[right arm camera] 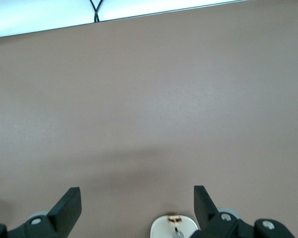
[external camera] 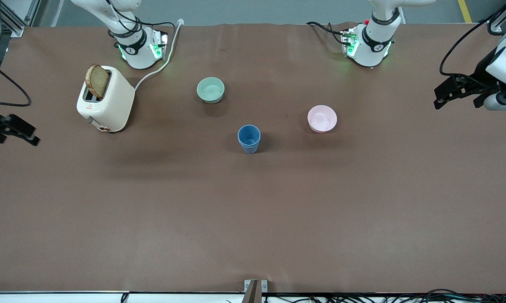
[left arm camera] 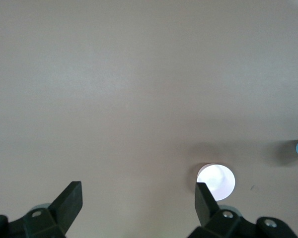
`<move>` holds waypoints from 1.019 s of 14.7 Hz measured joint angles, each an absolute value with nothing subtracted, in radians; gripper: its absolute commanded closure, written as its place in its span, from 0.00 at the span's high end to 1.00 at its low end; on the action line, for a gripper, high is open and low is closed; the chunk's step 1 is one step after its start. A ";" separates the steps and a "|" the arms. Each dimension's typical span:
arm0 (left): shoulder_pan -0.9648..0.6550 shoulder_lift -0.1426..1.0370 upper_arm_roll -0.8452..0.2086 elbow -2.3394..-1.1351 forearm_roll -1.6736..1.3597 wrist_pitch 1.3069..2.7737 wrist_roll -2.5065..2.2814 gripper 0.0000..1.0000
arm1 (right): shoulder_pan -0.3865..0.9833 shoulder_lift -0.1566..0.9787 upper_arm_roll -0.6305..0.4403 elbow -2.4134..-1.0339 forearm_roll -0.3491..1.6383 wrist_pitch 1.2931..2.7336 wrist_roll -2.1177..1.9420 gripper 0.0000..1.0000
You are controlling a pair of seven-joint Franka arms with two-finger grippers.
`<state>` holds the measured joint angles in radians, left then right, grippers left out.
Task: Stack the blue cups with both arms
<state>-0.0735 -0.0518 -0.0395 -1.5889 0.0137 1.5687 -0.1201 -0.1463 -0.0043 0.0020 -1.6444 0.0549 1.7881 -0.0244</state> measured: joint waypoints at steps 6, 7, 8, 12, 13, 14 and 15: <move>-0.073 -0.052 -0.040 -1.576 0.014 1.569 -0.120 1.00 | -0.168 -0.006 0.011 -1.507 0.014 1.512 -0.025 1.00; -0.073 -0.052 -0.040 -1.576 0.014 1.569 -0.115 1.00 | -0.168 -0.009 0.016 -1.509 0.013 1.493 -0.025 1.00; -0.074 -0.052 -0.040 -1.575 0.014 1.569 -0.099 1.00 | -0.168 -0.018 0.019 -1.518 0.012 1.488 -0.025 1.00; -0.074 -0.052 -0.040 -1.574 0.014 1.569 -0.035 1.00 | -0.152 -0.061 0.030 -1.561 0.013 1.488 -0.025 1.00; -0.074 -0.052 -0.040 -1.572 0.014 1.569 -0.034 1.00 | -0.141 -0.065 0.032 -1.564 0.013 1.488 -0.025 1.00; -0.074 -0.052 -0.040 -1.570 0.014 1.569 -0.034 1.00 | -0.132 -0.066 0.033 -1.564 0.013 1.489 -0.025 1.00; -0.074 -0.052 -0.040 -1.569 0.014 1.569 -0.034 1.00 | -0.129 -0.065 0.033 -1.564 0.013 1.492 -0.025 1.00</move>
